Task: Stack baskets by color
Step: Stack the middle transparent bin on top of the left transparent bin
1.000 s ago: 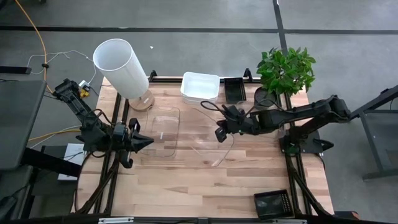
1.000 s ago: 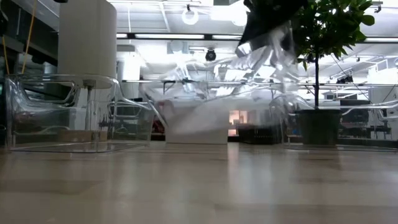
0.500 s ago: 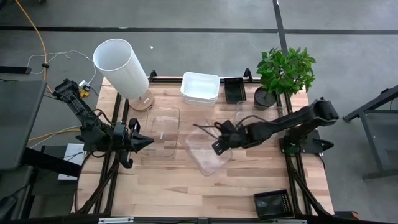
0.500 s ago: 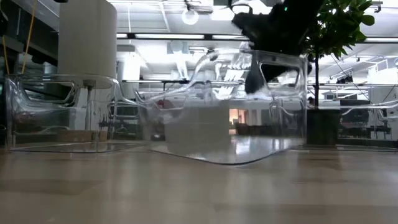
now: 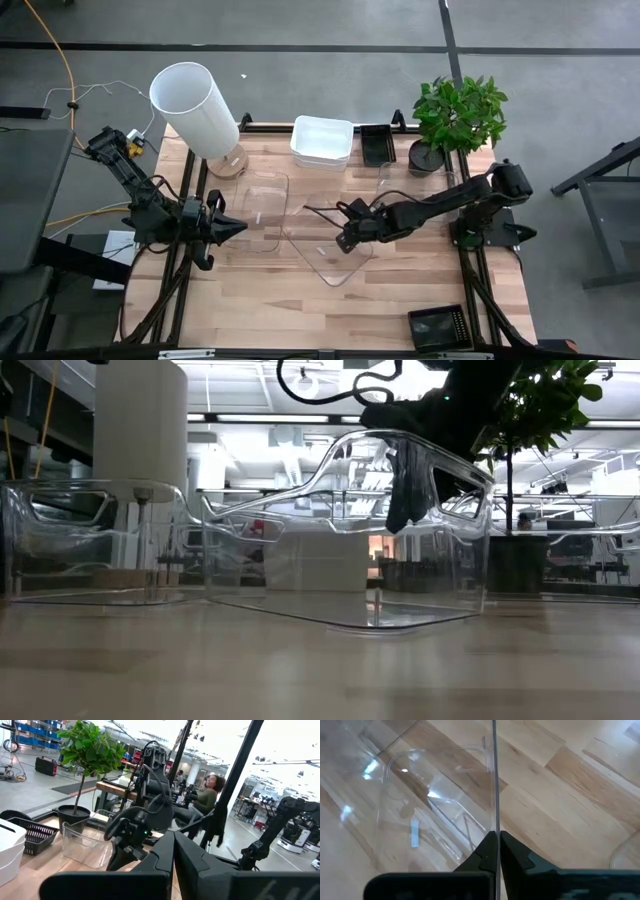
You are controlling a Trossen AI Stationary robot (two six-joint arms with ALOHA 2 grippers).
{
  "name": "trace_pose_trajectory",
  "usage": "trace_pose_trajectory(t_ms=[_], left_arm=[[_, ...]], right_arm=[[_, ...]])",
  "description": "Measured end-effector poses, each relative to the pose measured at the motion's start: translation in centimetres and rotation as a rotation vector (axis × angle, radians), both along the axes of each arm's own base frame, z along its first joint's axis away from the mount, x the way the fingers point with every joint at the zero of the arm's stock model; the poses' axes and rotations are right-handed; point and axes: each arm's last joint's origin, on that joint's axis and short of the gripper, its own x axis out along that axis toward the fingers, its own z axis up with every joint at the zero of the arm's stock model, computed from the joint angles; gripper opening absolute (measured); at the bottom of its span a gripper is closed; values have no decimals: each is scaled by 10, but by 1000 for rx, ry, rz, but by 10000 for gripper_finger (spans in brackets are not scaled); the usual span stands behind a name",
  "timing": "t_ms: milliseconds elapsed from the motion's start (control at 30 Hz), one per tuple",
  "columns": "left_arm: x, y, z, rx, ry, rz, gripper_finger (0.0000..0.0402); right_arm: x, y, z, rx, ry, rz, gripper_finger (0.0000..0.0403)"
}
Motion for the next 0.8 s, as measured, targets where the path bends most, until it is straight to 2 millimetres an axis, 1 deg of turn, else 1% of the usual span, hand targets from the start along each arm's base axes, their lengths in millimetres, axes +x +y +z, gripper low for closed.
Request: trace_pose_trajectory(t_ms=[67, 133, 367, 467, 567, 800], left_arm=[[0, 0, 0, 0, 0, 0, 0], [0, 0, 0, 0, 0, 0, 0], [0, 0, 0, 0, 0, 0, 0], [0, 0, 0, 0, 0, 0, 0], [0, 0, 0, 0, 0, 0, 0], [0, 0, 0, 0, 1, 4, 0]], right_arm=[[0, 0, -2, 5, 19, 30, 10], [-1, -2, -6, 11, 49, 46, 31], [1, -8, -5, 23, 52, 73, 153], [1, -11, -5, 37, 55, 71, 187], [2, -10, -8, 51, 68, 81, 198], [6, -8, -25, 83, 130, 114, 199]])
